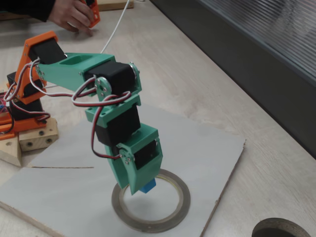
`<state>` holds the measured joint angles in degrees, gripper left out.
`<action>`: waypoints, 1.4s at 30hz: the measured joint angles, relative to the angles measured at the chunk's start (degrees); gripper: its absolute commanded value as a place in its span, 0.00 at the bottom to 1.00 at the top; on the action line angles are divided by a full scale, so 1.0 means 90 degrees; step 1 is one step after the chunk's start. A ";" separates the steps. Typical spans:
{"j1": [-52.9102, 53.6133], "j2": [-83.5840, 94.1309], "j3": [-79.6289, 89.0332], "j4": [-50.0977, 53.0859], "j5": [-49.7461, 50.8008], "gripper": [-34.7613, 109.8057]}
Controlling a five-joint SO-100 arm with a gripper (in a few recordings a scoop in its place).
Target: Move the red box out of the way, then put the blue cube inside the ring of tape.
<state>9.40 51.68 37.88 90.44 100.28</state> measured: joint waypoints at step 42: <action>-0.0479 0.0000 0.0000 0.0000 0.0000 0.30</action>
<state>5.10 51.68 37.88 90.44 100.28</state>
